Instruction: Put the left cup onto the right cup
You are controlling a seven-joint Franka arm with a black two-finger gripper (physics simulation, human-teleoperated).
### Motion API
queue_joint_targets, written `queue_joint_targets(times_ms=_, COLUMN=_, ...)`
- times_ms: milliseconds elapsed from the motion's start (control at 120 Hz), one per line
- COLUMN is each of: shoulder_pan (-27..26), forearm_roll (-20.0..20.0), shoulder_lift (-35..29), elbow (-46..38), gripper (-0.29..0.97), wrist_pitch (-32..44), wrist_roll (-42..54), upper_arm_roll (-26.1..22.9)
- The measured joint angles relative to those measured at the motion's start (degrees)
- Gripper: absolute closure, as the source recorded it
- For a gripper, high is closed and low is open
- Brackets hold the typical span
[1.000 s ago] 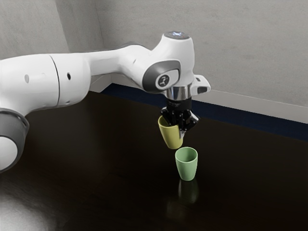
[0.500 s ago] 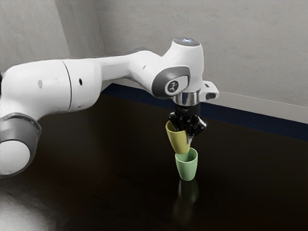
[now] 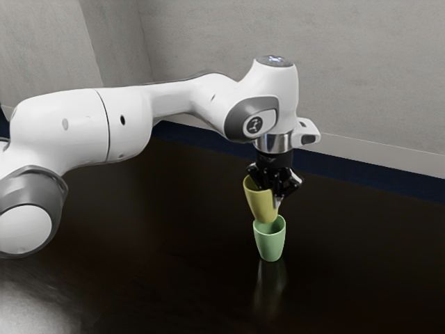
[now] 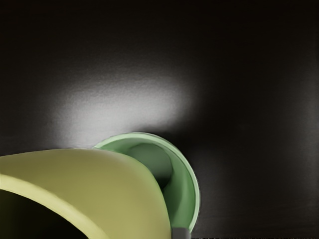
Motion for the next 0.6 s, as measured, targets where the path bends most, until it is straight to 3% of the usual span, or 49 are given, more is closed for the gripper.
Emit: queue_joint_targets(times_ms=600, shoulder_pan=-0.18, forearm_roll=-0.04, shoulder_lift=1.45, elbow=0.95, gripper=0.78, wrist_pitch=0.00, wrist_roll=-0.10, upper_arm_roll=-0.31)
